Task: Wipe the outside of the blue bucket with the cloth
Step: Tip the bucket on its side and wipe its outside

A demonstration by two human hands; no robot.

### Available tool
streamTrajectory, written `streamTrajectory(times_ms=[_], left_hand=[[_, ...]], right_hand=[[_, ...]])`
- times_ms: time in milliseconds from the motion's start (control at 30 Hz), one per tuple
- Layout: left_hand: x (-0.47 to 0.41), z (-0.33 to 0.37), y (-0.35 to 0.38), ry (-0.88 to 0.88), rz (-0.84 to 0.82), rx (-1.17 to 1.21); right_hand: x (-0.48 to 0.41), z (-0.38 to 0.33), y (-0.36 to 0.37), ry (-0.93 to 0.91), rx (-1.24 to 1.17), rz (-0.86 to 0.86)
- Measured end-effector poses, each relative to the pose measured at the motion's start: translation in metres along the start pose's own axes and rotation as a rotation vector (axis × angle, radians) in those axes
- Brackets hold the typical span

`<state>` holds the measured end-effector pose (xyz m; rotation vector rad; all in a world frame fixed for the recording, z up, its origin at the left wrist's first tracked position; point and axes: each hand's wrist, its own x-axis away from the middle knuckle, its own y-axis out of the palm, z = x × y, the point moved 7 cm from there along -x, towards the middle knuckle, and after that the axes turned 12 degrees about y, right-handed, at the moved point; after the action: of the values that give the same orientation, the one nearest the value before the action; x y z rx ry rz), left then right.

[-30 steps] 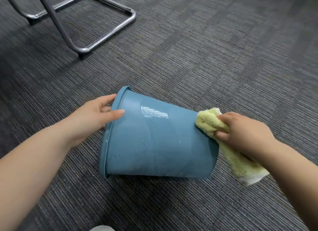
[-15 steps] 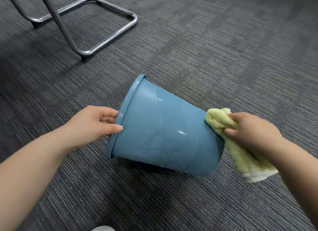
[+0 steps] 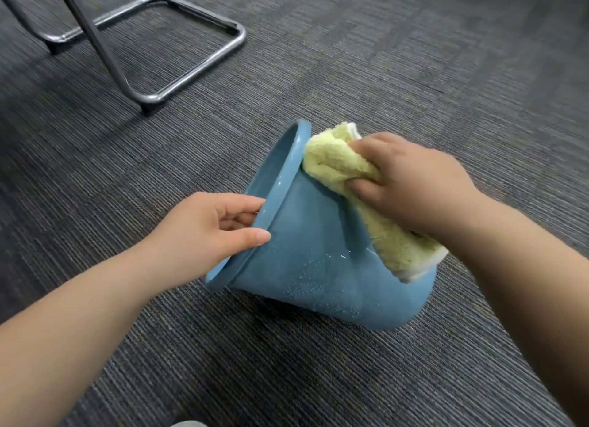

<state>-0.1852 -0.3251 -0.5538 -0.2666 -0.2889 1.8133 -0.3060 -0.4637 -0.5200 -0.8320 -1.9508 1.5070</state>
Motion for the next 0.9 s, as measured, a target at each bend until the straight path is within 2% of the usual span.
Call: streamTrajectory(times_ms=[167, 300, 533, 700, 767, 900], left_hand=[[0.000, -0.003, -0.004, -0.016, 0.035, -0.011], [0.001, -0.009, -0.011, -0.037, 0.052, 0.002], [-0.001, -0.015, -0.011, -0.059, 0.064, 0.052], [-0.001, -0.016, -0.014, -0.064, 0.075, 0.082], [-0.001, -0.016, -0.014, -0.065, 0.072, 0.091], [0.001, -0.020, -0.014, -0.086, 0.089, 0.136]], right_hand=[[0.018, -0.031, 0.003, -0.176, 0.064, 0.013], [0.036, -0.048, 0.014, -0.310, 0.062, -0.054], [0.018, -0.016, 0.018, -0.105, 0.067, 0.019], [0.045, -0.047, 0.032, -0.321, 0.069, -0.050], [0.046, -0.050, 0.034, -0.342, 0.076, -0.069], [0.024, -0.015, 0.029, -0.114, 0.068, -0.030]])
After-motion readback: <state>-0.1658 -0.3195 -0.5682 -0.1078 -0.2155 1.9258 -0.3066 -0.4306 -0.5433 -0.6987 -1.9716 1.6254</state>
